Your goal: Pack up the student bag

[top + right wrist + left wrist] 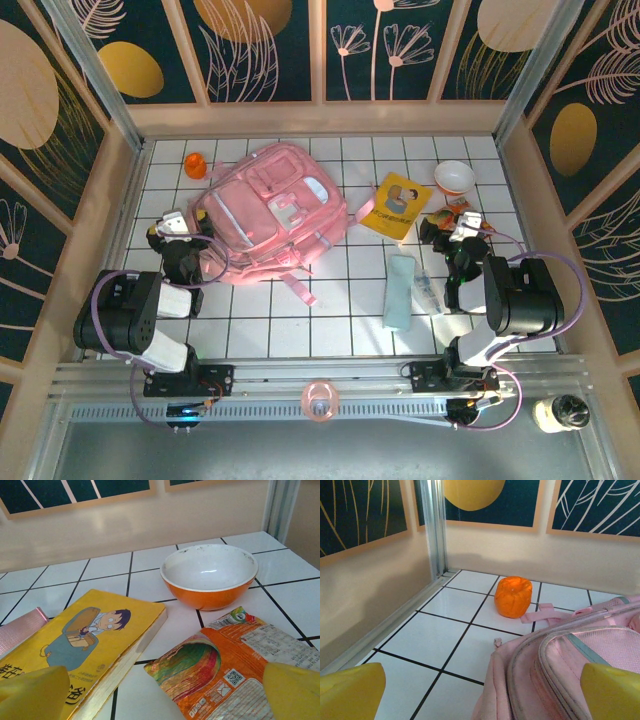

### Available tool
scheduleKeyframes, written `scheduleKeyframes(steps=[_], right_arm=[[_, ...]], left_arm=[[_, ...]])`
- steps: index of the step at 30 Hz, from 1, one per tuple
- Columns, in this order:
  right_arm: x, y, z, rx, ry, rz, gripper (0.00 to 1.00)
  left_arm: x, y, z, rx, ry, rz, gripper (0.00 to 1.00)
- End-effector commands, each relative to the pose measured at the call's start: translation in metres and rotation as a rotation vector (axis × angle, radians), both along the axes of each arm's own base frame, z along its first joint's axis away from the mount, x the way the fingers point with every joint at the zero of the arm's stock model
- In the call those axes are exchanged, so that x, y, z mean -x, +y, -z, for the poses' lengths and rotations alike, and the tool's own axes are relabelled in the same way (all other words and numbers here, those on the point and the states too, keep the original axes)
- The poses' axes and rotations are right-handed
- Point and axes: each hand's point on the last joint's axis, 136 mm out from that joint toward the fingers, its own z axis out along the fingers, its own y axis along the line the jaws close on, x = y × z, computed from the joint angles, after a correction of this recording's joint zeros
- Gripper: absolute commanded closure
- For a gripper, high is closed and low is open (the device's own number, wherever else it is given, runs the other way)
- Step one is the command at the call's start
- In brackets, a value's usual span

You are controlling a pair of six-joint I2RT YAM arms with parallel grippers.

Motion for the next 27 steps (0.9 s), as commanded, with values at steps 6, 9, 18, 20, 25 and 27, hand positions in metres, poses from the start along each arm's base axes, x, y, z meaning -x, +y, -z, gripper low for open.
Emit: scheduleKeyframes(steps=[6,9,18,20,25,27], right_arm=[[-0.005,0.001,-0.019,0.005,-0.067,0.007,0.01],[-0.005,0.001,-0.019,0.005,-0.066,0.008,0.01],[-0.016,0.001,-0.025,-0.005,-0.009,-0.006,0.01],[-0.028,0.001,-0.037,-0.017,0.065,-0.006,0.01],[-0.051,0.009,-0.102,-0.122,0.252,0.028,0.01],[-0.048,0.026,-0.119,-0.14,0.305,0.003,0.01]], left_arm=[[0.0,0.001,-0.003,0.021,-0.018,0.005,0.01],[0.0,0.001,-0.004,0.02,-0.02,0.004,0.01],[-0.015,-0.009,-0.009,0.0,0.052,0.064,0.18],[-0.029,-0.011,-0.014,0.02,0.14,0.065,0.22],[-0.067,-0.046,-0.05,0.137,0.255,0.241,0.33],[-0.08,-0.061,-0.053,0.199,0.315,0.309,0.4]])
